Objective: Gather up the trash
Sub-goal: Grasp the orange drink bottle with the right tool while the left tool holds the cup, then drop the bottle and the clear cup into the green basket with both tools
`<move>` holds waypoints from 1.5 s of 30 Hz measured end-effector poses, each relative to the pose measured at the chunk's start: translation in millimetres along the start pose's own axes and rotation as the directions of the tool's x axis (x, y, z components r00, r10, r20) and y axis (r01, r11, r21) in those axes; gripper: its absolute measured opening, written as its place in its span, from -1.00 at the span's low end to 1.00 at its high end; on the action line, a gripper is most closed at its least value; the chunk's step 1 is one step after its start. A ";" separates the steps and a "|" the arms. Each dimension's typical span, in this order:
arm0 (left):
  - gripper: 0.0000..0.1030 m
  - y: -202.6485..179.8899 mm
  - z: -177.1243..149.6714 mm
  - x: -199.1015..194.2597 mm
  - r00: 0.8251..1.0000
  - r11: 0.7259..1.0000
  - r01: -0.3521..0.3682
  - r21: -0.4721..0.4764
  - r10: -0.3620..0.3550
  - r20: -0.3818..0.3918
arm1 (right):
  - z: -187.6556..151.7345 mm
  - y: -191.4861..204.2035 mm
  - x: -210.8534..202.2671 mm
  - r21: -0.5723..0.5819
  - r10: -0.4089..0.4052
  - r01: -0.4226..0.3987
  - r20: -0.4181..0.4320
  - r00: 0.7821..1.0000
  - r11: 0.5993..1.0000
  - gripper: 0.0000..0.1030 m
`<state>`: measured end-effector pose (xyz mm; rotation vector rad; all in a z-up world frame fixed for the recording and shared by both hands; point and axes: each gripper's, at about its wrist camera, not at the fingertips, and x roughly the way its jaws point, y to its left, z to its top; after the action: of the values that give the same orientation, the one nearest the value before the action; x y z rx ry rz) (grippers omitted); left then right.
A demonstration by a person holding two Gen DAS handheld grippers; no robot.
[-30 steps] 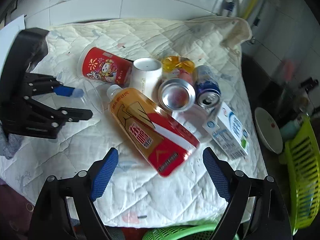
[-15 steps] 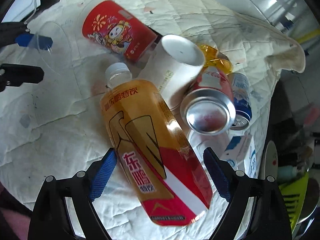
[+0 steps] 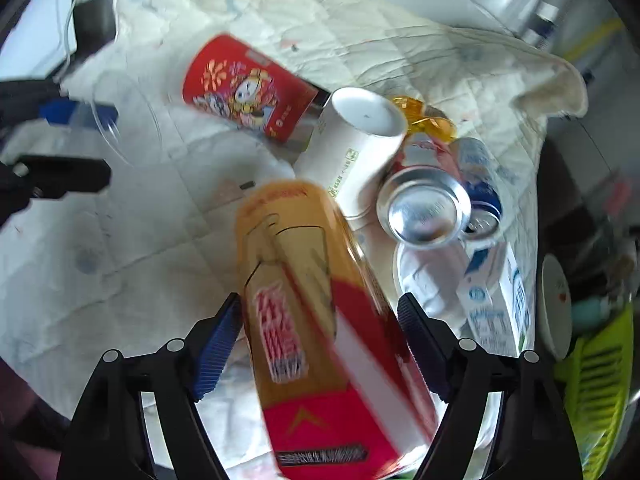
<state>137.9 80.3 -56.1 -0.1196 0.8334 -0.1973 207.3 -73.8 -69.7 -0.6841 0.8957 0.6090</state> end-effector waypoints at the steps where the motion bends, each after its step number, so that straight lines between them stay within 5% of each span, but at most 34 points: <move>1: 0.11 -2.7 -0.8 -2.3 1.000 1.000 0.005 0.003 -0.005 0.003 | -3.2 0.1 -4.9 0.026 0.001 -0.001 0.010 1.000 1.000 0.45; 15: 0.11 -43.1 -6.0 -19.7 0.998 0.995 0.061 0.078 -0.063 0.025 | -71.6 -12.7 -65.9 0.313 -0.017 -0.026 0.134 0.991 0.949 0.44; 23: 0.11 -95.3 -8.4 -16.8 0.988 0.976 0.148 0.158 -0.151 0.011 | -189.8 -48.7 -102.8 0.567 -0.130 0.067 0.071 0.989 0.821 0.44; 29: 0.11 -151.3 -8.5 -7.2 0.975 0.946 0.218 0.240 -0.220 -0.020 | -272.7 -59.2 -85.1 0.700 -0.142 0.139 -0.054 0.988 0.701 0.45; 34: 0.11 -197.9 -11.7 2.5 0.964 0.916 0.266 0.300 -0.261 -0.058 | -315.1 -71.2 -64.5 0.782 -0.120 0.137 -0.080 0.990 0.608 0.45; 45: 0.11 -276.0 -19.1 33.1 0.943 0.869 0.333 0.366 -0.307 -0.129 | -348.6 -87.9 -70.7 0.823 -0.174 0.152 -0.066 0.983 0.547 0.51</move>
<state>110.4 -196.6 -42.4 0.1204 0.8236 -0.6784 65.9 -404.1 -141.3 0.1210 0.9595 -0.0329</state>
